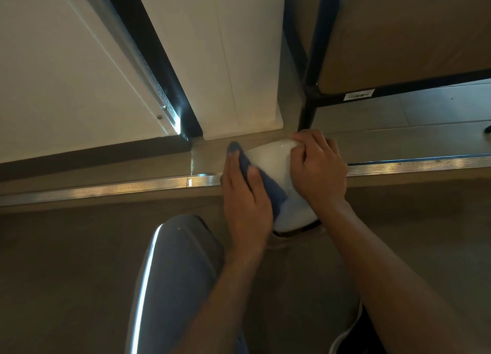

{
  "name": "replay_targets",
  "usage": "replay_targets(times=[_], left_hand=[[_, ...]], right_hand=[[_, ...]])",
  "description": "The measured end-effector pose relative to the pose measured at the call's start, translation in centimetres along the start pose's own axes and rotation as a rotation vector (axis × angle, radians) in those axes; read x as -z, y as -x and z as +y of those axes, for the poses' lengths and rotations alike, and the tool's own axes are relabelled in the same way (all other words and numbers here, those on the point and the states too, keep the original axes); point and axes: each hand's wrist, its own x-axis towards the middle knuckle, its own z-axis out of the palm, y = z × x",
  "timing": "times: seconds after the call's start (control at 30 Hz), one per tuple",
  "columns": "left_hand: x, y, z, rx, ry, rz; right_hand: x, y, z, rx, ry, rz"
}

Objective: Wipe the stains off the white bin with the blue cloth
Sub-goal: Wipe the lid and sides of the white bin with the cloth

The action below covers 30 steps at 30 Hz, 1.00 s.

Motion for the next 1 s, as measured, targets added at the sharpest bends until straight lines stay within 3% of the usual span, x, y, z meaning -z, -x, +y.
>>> replay_targets(times=[0.17,0.3,0.43,0.57,0.7,0.83,1.0], left_hand=[[-0.3,6.3,-2.1,-0.026,-0.049,-0.049],[0.6,-1.1,-0.3,-0.022,-0.038,-0.036],[0.5,-7.8,2.0,0.041,-0.236,-0.149],[-0.1,-1.9,0.6,-0.169,-0.122,-0.008],[-1.0,7.3,-3.1,-0.198,-0.263,-0.024],[-0.6,5.4,-3.6,-0.255,-0.209,-0.052],[0.5,-1.0,-0.3,-0.054,-0.042,-0.037]], right_hand=[[-0.1,0.0,0.1,0.003,0.022,0.008],[0.0,0.1,0.2,0.003,0.001,-0.001],[0.0,0.0,0.0,-0.032,0.002,-0.005],[0.0,0.0,-0.1,-0.017,-0.010,-0.005],[0.0,0.1,0.1,-0.012,-0.011,0.000],[0.1,0.0,0.2,-0.005,-0.018,0.004],[-0.1,0.2,-0.1,-0.015,0.000,0.023]])
